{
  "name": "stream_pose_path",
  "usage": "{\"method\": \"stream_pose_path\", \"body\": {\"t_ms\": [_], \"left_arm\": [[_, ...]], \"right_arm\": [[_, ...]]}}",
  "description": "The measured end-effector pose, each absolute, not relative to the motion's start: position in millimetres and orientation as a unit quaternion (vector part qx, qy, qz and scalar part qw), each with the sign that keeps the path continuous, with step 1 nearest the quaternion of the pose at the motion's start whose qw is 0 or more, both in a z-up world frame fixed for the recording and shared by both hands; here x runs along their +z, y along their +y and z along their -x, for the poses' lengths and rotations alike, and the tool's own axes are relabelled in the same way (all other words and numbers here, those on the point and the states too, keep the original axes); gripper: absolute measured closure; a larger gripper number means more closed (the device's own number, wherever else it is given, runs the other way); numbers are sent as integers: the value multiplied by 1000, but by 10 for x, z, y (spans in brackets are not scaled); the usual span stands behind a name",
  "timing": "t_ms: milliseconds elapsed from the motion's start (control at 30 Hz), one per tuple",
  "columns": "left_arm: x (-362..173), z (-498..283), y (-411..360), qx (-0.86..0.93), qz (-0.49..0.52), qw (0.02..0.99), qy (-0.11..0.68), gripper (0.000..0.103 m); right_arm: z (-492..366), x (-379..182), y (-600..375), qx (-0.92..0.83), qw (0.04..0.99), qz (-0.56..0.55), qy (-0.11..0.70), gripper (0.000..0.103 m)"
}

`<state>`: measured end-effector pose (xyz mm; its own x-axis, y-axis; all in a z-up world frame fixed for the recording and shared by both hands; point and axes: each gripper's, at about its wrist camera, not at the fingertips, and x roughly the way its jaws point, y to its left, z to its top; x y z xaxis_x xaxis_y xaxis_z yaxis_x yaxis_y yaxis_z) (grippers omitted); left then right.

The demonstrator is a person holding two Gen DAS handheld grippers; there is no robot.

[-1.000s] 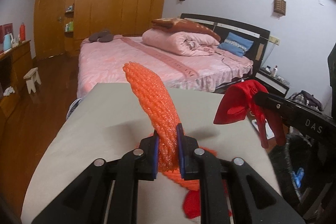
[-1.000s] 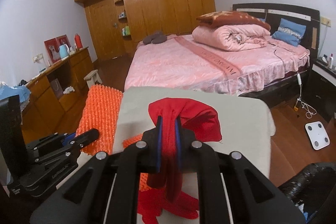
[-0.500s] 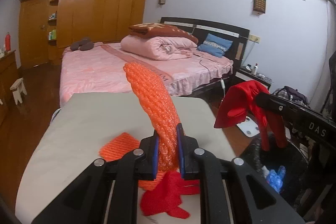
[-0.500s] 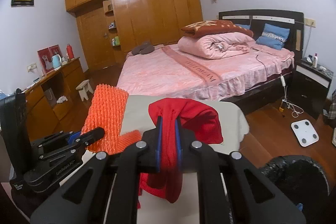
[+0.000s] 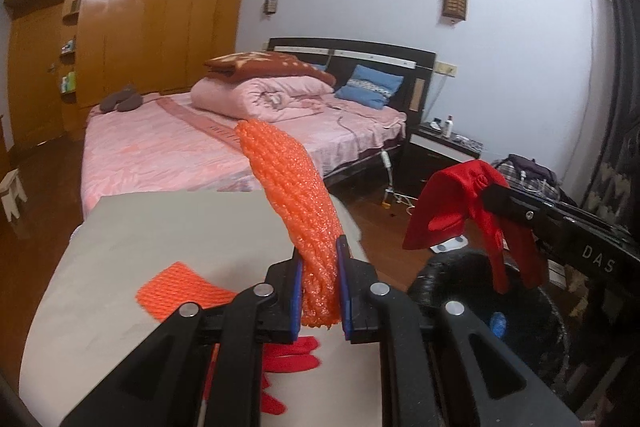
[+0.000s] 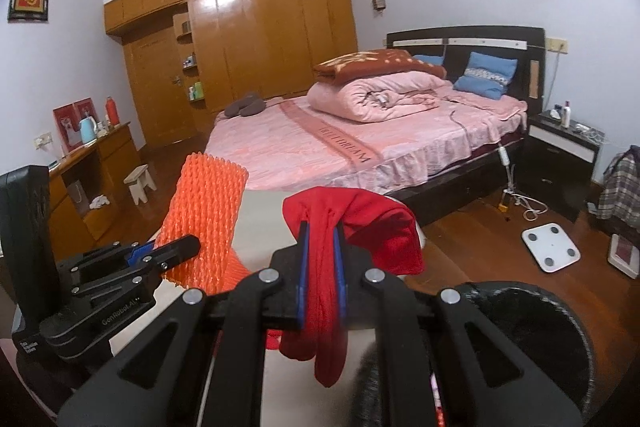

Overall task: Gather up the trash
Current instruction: 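Carry orange pad and red glove over the bin and open both tools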

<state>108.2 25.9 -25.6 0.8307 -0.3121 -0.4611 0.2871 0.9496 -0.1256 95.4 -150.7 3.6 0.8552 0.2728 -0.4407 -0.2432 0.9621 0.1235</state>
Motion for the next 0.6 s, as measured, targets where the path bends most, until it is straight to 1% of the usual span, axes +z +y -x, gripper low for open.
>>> {"method": "stream_pose_path", "body": {"t_ms": [600], "left_arm": [[-139, -857, -638, -253, -7, 939, 232, 88]], "right_arm": [[-469, -15, -2390, 44, 972, -29, 229, 93]]}}
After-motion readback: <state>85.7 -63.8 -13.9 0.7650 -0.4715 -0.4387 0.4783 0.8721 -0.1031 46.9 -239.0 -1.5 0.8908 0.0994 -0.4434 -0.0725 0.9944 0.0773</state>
